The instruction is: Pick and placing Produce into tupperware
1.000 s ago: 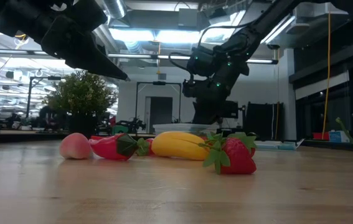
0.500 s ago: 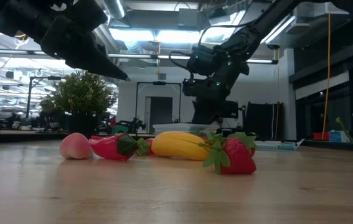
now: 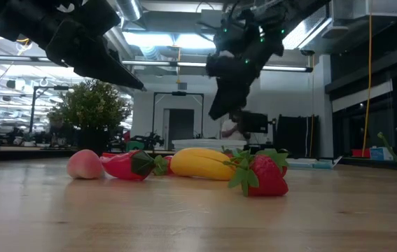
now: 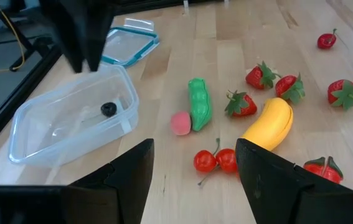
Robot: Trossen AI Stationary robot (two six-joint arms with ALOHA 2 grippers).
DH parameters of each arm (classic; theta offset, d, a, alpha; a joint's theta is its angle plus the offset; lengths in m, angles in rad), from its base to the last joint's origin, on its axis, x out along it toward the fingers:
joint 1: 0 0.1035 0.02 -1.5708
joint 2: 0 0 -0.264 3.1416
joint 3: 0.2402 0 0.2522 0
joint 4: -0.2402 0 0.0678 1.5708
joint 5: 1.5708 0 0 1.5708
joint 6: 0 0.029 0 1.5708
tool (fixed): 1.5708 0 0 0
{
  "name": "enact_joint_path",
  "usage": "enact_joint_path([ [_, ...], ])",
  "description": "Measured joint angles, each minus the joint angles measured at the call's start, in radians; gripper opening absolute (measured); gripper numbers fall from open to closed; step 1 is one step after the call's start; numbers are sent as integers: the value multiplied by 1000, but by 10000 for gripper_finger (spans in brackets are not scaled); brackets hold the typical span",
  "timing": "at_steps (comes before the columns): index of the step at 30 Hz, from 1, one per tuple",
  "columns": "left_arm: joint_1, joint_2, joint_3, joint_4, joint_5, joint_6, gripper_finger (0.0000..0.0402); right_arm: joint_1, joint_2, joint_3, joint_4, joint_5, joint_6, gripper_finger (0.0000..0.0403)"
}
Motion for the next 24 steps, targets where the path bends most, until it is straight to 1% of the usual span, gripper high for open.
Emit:
enact_joint_path([
  [5, 0, -39, 0, 5, 1, 17, 220, 33, -38, -1, -54, -16, 21, 122],
  [12, 0, -96, 0, -27, 8, 13, 220, 127, -109, -1, -37, -24, 12, 122],
  [15, 0, -98, 0, -27, 8, 19, 220, 171, -151, -1, -28, -22, -6, 122],
  [20, 0, -98, 0, -25, 8, 43, 220, 240, -233, -21, 31, 20, -33, 122],
  [24, 0, -102, 0, -26, 8, 42, 220, 270, -313, -136, 170, 43, -38, 122],
])
